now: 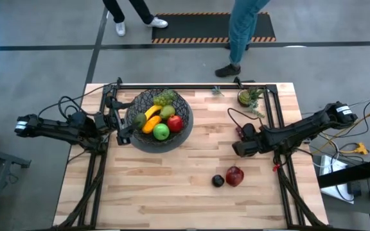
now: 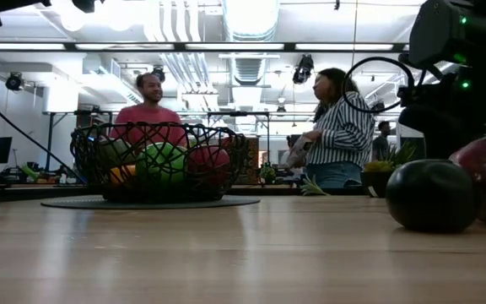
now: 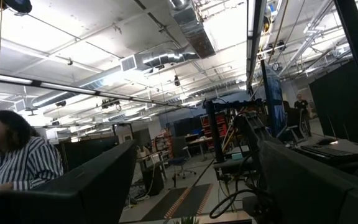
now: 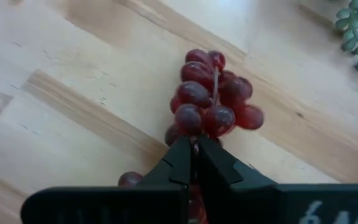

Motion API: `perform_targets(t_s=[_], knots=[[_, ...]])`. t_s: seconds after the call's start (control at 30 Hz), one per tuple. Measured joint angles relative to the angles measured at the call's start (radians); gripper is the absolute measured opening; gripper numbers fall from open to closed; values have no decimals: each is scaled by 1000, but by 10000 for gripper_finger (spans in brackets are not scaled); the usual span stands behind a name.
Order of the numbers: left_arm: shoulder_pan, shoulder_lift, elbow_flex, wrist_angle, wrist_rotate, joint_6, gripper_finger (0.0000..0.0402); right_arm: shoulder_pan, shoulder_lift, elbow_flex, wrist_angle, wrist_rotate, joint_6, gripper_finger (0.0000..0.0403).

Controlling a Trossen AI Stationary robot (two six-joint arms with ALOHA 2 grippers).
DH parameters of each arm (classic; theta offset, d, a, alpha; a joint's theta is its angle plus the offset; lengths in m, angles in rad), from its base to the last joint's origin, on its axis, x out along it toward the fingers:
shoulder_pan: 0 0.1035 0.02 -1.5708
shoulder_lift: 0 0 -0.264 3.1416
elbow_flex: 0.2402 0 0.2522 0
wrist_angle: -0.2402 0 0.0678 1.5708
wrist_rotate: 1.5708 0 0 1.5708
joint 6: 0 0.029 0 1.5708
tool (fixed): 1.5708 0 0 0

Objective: Build produce basket
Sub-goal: Put the red grapes into the basket

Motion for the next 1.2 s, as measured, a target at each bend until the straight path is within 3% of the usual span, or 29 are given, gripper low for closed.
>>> perform_targets(t_s=[0.37, 0.57, 0.9, 1.1, 1.2], knots=[[0, 0, 0, 0, 0, 0, 322, 0, -148, 29, 7, 126, -85, 9], [0, 0, -6, 0, 0, 0, 322, -2, -236, 29, 105, 198, -242, 9], [0, 0, -3, 1, -89, 77, 322, -8, -342, 29, 603, 205, -691, 9], [0, 0, -7, 0, -175, 123, 322, -9, -291, 29, 948, 192, -968, 8], [0, 0, -12, -3, -199, 129, 322, -25, -241, 29, 1122, 109, -1077, 8]])
